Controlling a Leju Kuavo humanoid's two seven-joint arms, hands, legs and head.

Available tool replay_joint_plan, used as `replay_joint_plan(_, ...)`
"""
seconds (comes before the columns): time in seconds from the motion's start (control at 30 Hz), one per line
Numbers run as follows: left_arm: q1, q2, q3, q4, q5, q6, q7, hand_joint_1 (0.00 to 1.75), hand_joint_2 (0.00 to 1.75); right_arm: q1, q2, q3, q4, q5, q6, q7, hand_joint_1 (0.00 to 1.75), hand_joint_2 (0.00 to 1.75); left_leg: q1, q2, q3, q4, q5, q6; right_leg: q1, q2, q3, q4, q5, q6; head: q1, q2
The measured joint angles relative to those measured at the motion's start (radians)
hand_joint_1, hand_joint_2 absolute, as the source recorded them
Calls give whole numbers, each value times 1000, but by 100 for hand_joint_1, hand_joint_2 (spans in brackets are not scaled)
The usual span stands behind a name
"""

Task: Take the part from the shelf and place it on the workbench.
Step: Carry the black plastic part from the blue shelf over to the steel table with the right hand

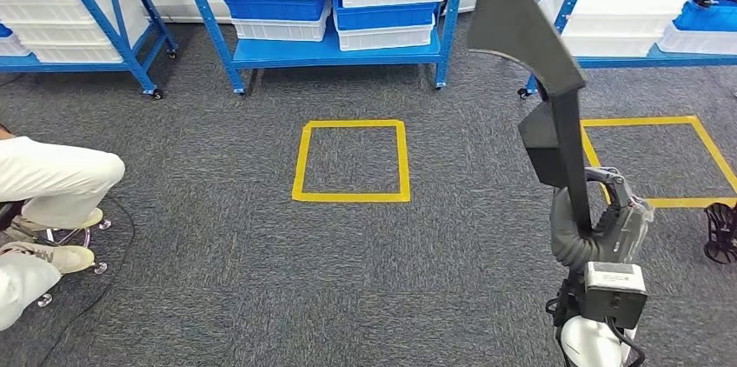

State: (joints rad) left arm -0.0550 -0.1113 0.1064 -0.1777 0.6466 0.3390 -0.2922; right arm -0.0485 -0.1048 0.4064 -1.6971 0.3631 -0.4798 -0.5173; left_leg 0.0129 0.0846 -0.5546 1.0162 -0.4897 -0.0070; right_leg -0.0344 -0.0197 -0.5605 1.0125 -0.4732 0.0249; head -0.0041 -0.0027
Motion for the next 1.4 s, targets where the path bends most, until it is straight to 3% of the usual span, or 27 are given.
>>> replay_joint_plan(0.03, 0, 0, 0, 0, 0, -3, 1, 0, 175, -1, 2, -1, -3, 10, 5, 7, 175, 175, 3, -25, -16, 37, -28, -4, -1, 9, -2, 0, 4, -7, -1, 0)
replay_joint_plan(0.1, 2, 0, 0, 0, 1, -7, 3, 0, 175, -3, 7, -4, -6, 20, 11, 16, 175, 175, 4, -70, -73, 167, -101, -6, 4, 28, -10, 0, 10, -19, -1, 0)
replay_joint_plan(0.17, 4, 0, 0, 0, 2, -8, 4, 0, 175, -2, 10, -6, -6, 24, 14, 21, 175, 175, 4, -81, -119, 266, -134, -2, 12, 51, -16, 0, 15, -26, -1, 0)
replay_joint_plan(0.2, 4, 0, 0, 0, 2, -10, 4, 0, 175, -1, 11, -7, -7, 28, 16, 22, 175, 175, 4, -84, -118, 264, -121, 4, 15, 63, -18, 0, 16, -28, -1, 0)
replay_joint_plan(0.23, 5, 0, 0, 0, 2, -14, 4, 0, 175, -1, 11, -9, -7, 34, 18, 23, 175, 175, 3, -89, -97, 224, -93, 11, 18, 75, -18, 0, 18, -29, -1, 0)
replay_joint_plan(0.3, 4, 2, 0, 0, -1, -27, 5, 0, 175, -2, 12, -13, -13, 60, 21, 26, 175, 175, 1, -130, -29, 91, -28, 33, 23, 99, -19, 0, 22, -27, 0, 0)
replay_joint_plan(0.37, 4, 6, 0, 0, -5, -41, 7, 0, 175, -9, 12, -20, -19, 96, 22, 36, 175, 175, -3, -166, 11, 6, -4, 47, 21, 120, -25, 1, 28, -19, -1, 0)
replay_joint_plan(0.4, 4, 7, -1, 0, -7, -46, 8, 0, 175, -12, 11, -25, -22, 110, 23, 42, 175, 175, -6, -168, 14, -3, -5, 49, 19, 130, -30, 0, 32, -12, -2, 0)
replay_joint_plan(0.47, 2, 6, -1, 0, -8, -53, 10, 0, 175, -16, 9, -35, -30, 130, 23, 53, 175, 175, -8, -143, 17, -16, 4, 50, 17, 139, -42, 0, 39, 1, -4, 0)
replay_joint_plan(0.53, 3, 6, -1, 0, -11, -61, 10, 0, 175, -24, 4, -45, -36, 155, 22, 64, 175, 175, -4, -115, 22, -36, 18, 54, 21, 96, -70, 39, 17, 5, 1, 0)
replay_joint_plan(0.6, 5, 7, 0, 0, -16, -70, 12, 0, 175, -39, -3, -53, -38, 195, 16, 77, 175, 175, -4, -86, 21, -44, 24, 57, 21, 44, -125, 150, -39, 2, 6, 0)
replay_joint_plan(0.67, 6, 7, -1, 0, -20, -81, 14, 0, 175, -51, -15, -64, -38, 255, 3, 98, 175, 175, -5, -56, 17, -43, 25, 58, 18, 32, -175, 268, -85, 7, 8, 0)
replay_joint_plan(0.7, 6, 7, -1, 0, -23, -86, 16, 0, 175, -57, -22, -71, -38, 287, -4, 111, 175, 175, -5, -42, 16, -43, 25, 57, 15, 29, -179, 287, -89, 14, 8, 0)
replay_joint_plan(0.73, 6, 7, -2, 0, -26, -90, 18, 0, 175, -64, -29, -78, -38, 324, -10, 126, 175, 175, -5, -29, 16, -42, 25, 56, 12, 25, -162, 266, -79, 24, 9, 0)
replay_joint_plan(0.8, 4, 8, -3, 0, -33, -97, 25, 0, 175, -87, -42, -91, -38, 398, -22, 159, 175, 175, -6, -3, 16, -36, 22, 51, 6, -9, -76, 120, -33, 43, 9, 0)
replay_joint_plan(0.83, 3, 9, -4, 0, -36, -99, 29, 0, 175, -101, -48, -96, -37, 439, -28, 175, 175, 175, -9, 7, 16, -32, 18, 45, 8, -29, -37, 53, -13, 44, 9, 0)
replay_joint_plan(0.9, 2, 11, -6, 0, -41, -100, 33, 0, 175, -127, -58, -103, -33, 518, -46, 204, 175, 175, -16, 26, 16, -25, 13, 33, 12, -47, -4, -11, 6, 30, 6, 0)
replay_joint_plan(0.97, 1, 13, -8, 0, -45, -97, 34, 0, 175, -150, -66, -107, -17, 600, -70, 230, 175, 175, -15, 42, 17, -24, 12, 25, 10, -22, -10, -10, 14, 12, 4, 0)
replay_joint_plan(1.03, -1, 16, -9, 0, -47, -93, 34, 0, 175, -173, -70, -108, 6, 679, -94, 259, 175, 175, -7, 11, 6, 2, -12, 14, 5, -1, -15, -11, 21, -4, 3, 0)
replay_joint_plan(1.1, 1, 18, -10, 0, -47, -89, 34, 0, 175, -200, -71, -108, 30, 744, -112, 287, 175, 175, -2, -51, -39, 105, -76, 5, 3, 20, -20, -12, 29, -18, 1, 0)
replay_joint_plan(1.13, 2, 19, -10, 0, -46, -87, 34, 0, 175, -212, -70, -108, 42, 769, -117, 299, 175, 175, -1, -70, -70, 173, -109, 4, 4, 30, -23, -11, 31, -23, 1, 0)
replay_joint_plan(1.17, 4, 19, -10, 0, -46, -86, 35, 0, 175, -222, -69, -108, 53, 786, -120, 308, 175, 175, -1, -79, -97, 230, -130, 4, 6, 42, -25, -11, 33, -26, 1, 0)
replay_joint_plan(1.2, 4, 20, -10, 0, -45, -86, 36, 0, 175, -227, -68, -108, 61, 795, -121, 312, 175, 175, -1, -82, -111, 256, -131, 5, 8, 54, -27, -11, 35, -27, 1, 0)
replay_joint_plan(1.23, 5, 21, -10, 0, -45, -85, 37, 0, 175, -231, -68, -108, 68, 801, -121, 315, 175, 175, -2, -85, -108, 247, -114, 8, 10, 67, -28, -11, 36, -27, 1, 0)
replay_joint_plan(1.27, 4, 22, -10, 0, -45, -85, 37, 0, 175, -234, -67, -108, 72, 808, -121, 319, 175, 175, -2, -92, -86, 201, -83, 13, 11, 79, -28, -11, 38, -25, 1, 0)
replay_joint_plan(1.33, 4, 24, -10, 0, -45, -85, 40, 0, 175, -243, -66, -108, 80, 838, -121, 334, 175, 175, -2, -137, -20, 70, -21, 27, 13, 102, -29, -10, 42, -19, 1, 0)
replay_joint_plan(1.4, 4, 27, -10, 0, -45, -84, 45, 0, 175, -255, -64, -113, 87, 890, -121, 358, 175, 175, -5, -169, 16, -6, 0, 36, 14, 123, -35, -10, 47, -11, 1, 0)
